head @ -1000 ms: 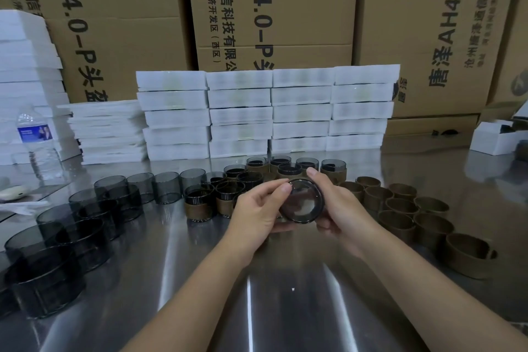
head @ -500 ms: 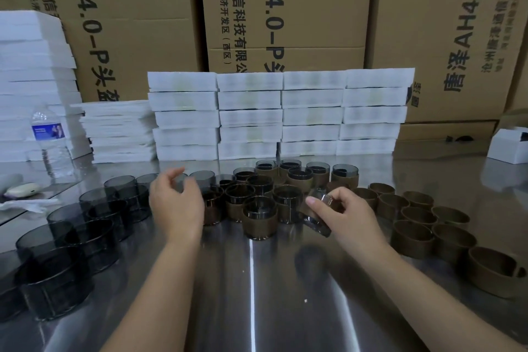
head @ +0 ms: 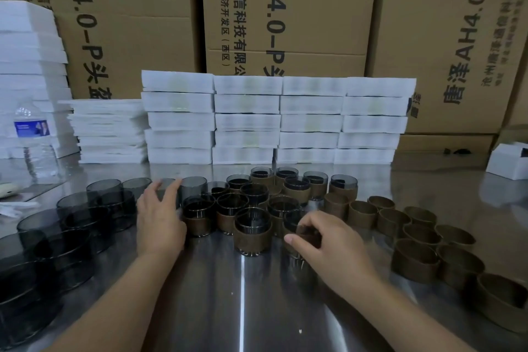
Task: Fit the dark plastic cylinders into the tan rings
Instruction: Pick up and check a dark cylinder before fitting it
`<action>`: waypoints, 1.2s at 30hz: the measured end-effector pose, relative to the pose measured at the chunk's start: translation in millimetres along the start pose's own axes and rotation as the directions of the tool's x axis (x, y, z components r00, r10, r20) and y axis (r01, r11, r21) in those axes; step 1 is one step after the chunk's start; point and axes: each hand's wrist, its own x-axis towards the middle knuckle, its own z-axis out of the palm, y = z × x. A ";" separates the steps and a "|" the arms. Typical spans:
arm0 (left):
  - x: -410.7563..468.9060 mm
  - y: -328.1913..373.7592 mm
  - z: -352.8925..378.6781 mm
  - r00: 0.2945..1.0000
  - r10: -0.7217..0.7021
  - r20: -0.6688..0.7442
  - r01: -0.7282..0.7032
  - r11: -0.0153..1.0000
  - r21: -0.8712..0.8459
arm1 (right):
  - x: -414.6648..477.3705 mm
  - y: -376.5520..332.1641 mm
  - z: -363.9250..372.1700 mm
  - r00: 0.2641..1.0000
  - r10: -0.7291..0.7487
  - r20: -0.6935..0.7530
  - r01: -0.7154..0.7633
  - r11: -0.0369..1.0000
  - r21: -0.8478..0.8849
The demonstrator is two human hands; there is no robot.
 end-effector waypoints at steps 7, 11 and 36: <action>21.1 -8.8 13.6 0.980 0.135 0.145 -0.180 0.912 0.368 | 0.4 -2.8 6.3 0.994 -0.086 0.063 0.086 0.996 0.010; 29.0 -12.4 17.5 0.979 0.061 0.194 -0.127 0.927 0.352 | 0.8 -2.9 5.7 0.994 -0.086 0.069 0.085 0.996 0.018; 26.3 -13.6 23.8 0.989 0.088 0.119 -0.125 0.927 0.355 | -1.0 -4.0 5.3 0.992 -0.088 0.087 0.080 0.993 0.091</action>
